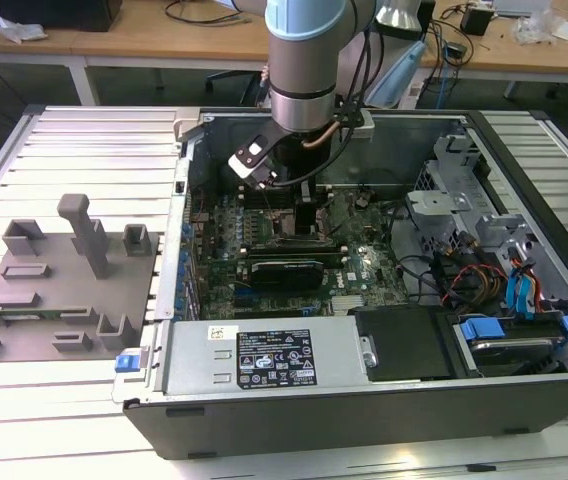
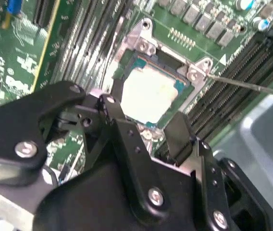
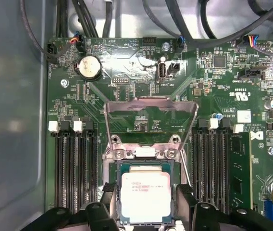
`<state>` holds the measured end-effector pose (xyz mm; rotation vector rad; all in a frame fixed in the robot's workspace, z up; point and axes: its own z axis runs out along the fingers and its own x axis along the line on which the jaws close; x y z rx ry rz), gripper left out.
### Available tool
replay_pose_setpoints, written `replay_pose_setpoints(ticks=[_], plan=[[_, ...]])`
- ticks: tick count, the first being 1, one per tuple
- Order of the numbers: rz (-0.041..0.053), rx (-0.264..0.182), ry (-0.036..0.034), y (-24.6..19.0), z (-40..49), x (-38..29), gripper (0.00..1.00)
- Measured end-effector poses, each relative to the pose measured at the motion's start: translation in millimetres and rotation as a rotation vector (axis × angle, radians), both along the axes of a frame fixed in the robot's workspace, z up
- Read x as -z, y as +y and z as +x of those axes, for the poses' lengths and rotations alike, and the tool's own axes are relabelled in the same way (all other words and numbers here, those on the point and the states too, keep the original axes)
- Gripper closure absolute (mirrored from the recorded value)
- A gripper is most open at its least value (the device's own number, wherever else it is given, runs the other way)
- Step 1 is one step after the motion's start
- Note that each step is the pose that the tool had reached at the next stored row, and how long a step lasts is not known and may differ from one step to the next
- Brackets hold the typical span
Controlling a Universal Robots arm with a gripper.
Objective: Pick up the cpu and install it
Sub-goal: 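Place the cpu into insertion slot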
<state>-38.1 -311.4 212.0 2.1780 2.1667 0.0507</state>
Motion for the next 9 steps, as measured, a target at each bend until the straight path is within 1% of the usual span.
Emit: replay_pose_setpoints(ticks=[3,4,5,6,9], plan=[[-0.0001,0.000,0.0001,0.0,0.0,-0.4,0.38],[-0.0002,0.000,0.0001,0.0,0.0,-0.5,0.40],[-0.0001,0.000,0.0001,0.0,0.0,-0.5,0.47],[-0.0002,0.000,0.0001,0.0,0.0,-0.6,0.47],[-0.0002,0.000,0.0001,0.0,0.0,-1.0,0.65]])
